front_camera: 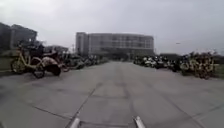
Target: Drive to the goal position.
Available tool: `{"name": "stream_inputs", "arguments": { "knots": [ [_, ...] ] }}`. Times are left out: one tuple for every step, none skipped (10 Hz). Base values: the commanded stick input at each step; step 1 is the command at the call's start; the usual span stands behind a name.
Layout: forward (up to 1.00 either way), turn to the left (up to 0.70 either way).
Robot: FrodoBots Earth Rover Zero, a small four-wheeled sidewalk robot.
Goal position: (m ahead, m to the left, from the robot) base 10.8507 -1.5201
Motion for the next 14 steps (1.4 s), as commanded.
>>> {"name": "stream_inputs", "arguments": {
  "knots": [
    [1.00, 0.06],
    [1.00, 0.06],
    [1.00, 0.06],
    [1.00, 0.06],
    [1.00, 0.06],
    [1.00, 0.06],
    [1.00, 0.06],
    [1.00, 0.02],
    [1.00, -0.22],
    [1.00, -0.30],
    [1.00, -0.34],
    [1.00, -0.34],
    [1.00, -0.34],
    [1.00, -0.34]
  ]
}}
